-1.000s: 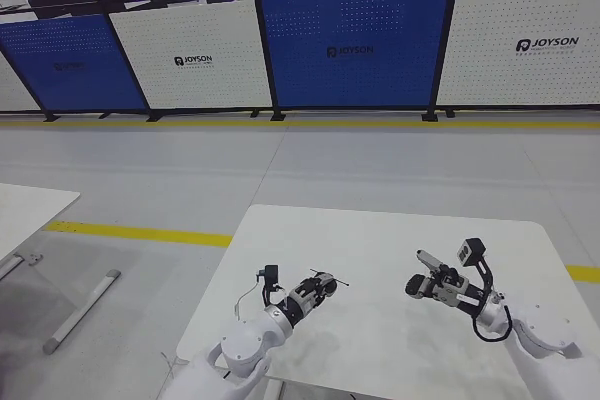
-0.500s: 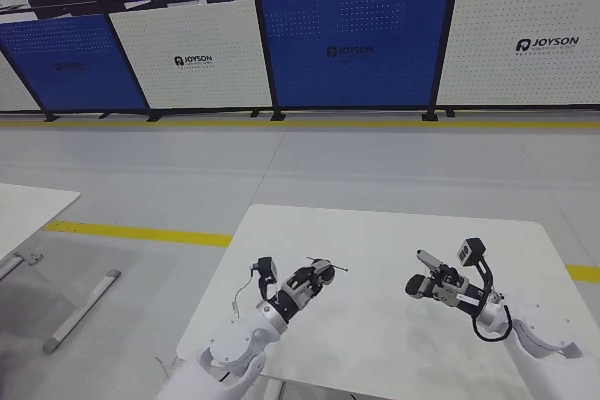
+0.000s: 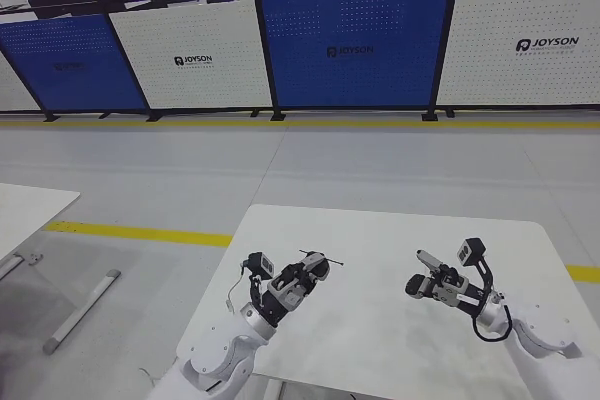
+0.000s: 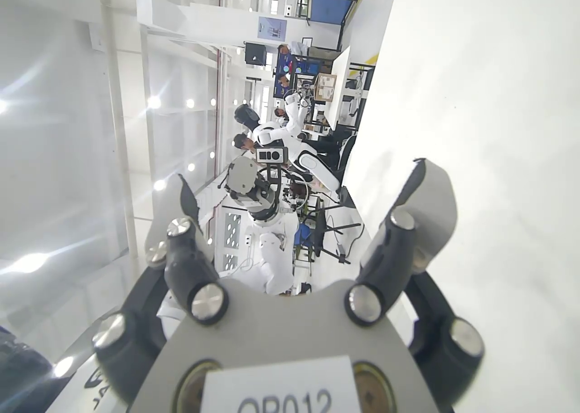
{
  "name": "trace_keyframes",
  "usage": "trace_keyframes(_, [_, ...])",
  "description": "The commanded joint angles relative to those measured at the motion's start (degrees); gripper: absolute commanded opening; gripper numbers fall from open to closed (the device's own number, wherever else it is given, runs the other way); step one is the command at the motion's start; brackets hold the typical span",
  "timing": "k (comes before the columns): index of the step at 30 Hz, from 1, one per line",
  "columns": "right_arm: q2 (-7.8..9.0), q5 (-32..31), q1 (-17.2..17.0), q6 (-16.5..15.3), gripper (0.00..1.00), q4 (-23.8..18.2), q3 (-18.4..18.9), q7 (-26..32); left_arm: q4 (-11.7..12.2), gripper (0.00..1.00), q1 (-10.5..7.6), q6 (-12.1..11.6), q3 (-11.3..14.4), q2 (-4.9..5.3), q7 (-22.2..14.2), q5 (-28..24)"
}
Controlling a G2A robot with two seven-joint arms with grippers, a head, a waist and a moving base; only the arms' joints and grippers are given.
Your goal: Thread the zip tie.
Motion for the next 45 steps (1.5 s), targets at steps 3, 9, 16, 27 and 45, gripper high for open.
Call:
trace_keyframes(3, [0.00, 0.00, 0.00, 0.00, 1.00, 0.00, 0.00, 0.00, -0.42, 0.00, -0.42, -0.69, 0.27, -0.17, 0.77, -0.07])
trace_keyframes(9, [0.00, 0.00, 0.00, 0.00, 1.00, 0.00, 0.00, 0.00, -4.13, 0.00, 0.54, -9.38, -1.39, -0.74, 3.89, -3.88])
trace_keyframes(16, [0.00, 0.00, 0.00, 0.00, 1.00, 0.00, 0.00, 0.00, -5.54, 0.00, 1.08, -10.01, -1.83, -0.99, 3.63, -7.95])
trace_keyframes(27, [0.00, 0.00, 0.00, 0.00, 1.00, 0.00, 0.00, 0.00, -0.63, 0.00, -0.97, -0.76, 1.10, -0.74, 3.63, 10.85])
trace_keyframes(45, [0.00, 0.00, 0.00, 0.00, 1.00, 0.00, 0.00, 0.00, 5.40, 0.00, -2.40, 0.90, 2.79, -1.04, 9.02, 21.07])
